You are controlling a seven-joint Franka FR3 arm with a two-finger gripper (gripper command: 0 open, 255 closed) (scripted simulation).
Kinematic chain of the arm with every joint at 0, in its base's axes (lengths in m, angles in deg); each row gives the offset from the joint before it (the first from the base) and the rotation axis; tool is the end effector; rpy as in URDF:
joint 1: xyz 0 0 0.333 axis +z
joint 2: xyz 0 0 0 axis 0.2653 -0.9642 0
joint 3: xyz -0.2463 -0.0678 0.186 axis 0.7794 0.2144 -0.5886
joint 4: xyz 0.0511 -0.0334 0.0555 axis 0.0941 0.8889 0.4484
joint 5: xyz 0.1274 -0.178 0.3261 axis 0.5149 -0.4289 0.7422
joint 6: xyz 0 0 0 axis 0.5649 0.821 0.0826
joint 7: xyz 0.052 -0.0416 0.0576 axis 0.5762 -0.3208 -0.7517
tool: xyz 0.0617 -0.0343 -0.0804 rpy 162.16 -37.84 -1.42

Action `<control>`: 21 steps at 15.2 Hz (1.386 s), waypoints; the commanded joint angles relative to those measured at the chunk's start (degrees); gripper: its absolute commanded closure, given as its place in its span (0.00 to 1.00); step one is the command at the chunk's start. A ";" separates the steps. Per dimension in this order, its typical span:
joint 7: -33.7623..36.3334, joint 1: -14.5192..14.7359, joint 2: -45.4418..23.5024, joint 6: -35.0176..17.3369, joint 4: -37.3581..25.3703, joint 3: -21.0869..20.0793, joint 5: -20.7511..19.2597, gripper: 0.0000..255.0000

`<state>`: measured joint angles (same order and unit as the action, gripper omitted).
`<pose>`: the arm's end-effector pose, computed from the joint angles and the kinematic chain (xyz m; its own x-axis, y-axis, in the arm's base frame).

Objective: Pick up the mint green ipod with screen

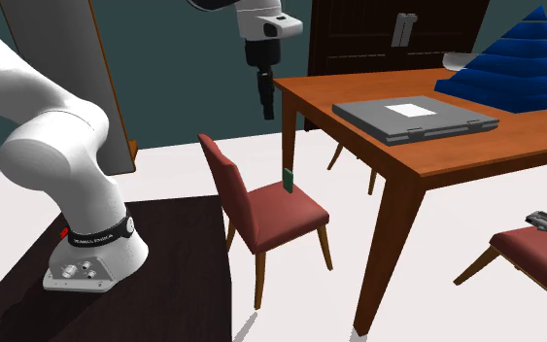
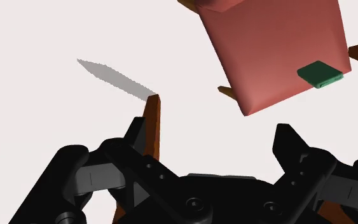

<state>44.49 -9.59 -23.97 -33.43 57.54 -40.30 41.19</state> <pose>0.3908 0.0954 0.4940 0.9893 -0.1169 0.0871 -0.1109 -0.9913 -0.0714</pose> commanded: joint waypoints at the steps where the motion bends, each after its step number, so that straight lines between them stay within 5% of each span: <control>1: 1.11 0.65 -3.48 -2.90 -0.45 -1.56 0.20 0.00; 11: 7.75 3.01 -22.23 -16.10 -4.55 -8.54 -2.52 0.00; 21: 17.74 7.20 -43.64 -24.15 -15.12 -11.34 -12.65 0.00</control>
<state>60.98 -3.13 -65.63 -56.93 43.43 -51.51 29.66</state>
